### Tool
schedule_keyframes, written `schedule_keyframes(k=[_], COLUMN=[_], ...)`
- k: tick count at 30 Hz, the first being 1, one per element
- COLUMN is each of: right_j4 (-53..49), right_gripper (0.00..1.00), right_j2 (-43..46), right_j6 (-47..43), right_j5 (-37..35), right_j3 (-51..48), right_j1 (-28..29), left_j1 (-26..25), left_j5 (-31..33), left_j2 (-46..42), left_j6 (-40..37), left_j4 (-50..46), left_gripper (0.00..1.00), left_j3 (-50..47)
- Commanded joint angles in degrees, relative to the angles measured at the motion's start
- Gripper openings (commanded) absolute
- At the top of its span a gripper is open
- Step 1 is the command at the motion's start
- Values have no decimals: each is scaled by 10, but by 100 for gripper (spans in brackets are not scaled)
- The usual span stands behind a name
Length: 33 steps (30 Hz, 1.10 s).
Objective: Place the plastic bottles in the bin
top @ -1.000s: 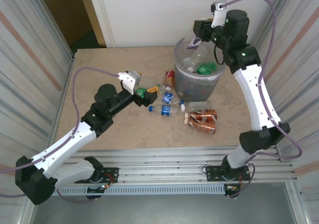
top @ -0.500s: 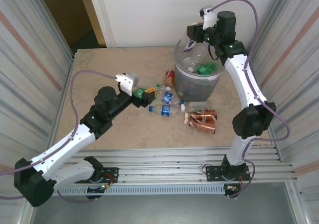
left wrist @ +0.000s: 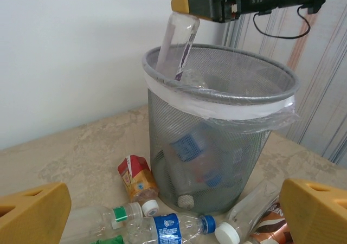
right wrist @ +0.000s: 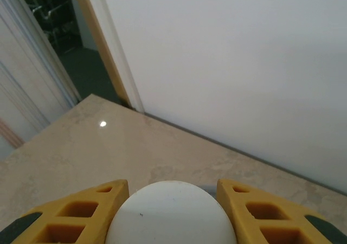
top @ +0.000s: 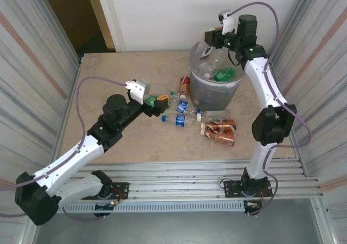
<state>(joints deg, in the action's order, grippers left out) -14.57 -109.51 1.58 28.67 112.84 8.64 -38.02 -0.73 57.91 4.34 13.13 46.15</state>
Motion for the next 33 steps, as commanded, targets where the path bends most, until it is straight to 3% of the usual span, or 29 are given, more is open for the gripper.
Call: schedule_keyframes(k=[1, 11, 20, 27, 33], right_j4=[9, 14, -1, -29, -42], right_gripper=[34, 37, 45, 54, 72], right_j2=[-15, -27, -48, -70, -70], right_j6=[-15, -16, -22, -44, -41], right_j5=[23, 46, 53, 6, -13], right_j3=[-15, -70, -69, -35, -8], right_j1=[-1, 0, 3, 16, 26], left_j1=[-4, -3, -3, -3, -3], left_j5=[14, 14, 11, 9, 7], left_j2=[-9, -7, -5, -1, -1], left_j6=[2, 2, 4, 4, 4], left_j4=[-1, 1, 1, -1, -1], left_gripper=[99, 99, 99, 99, 99], left_j3=[-6, -7, -3, 1, 0])
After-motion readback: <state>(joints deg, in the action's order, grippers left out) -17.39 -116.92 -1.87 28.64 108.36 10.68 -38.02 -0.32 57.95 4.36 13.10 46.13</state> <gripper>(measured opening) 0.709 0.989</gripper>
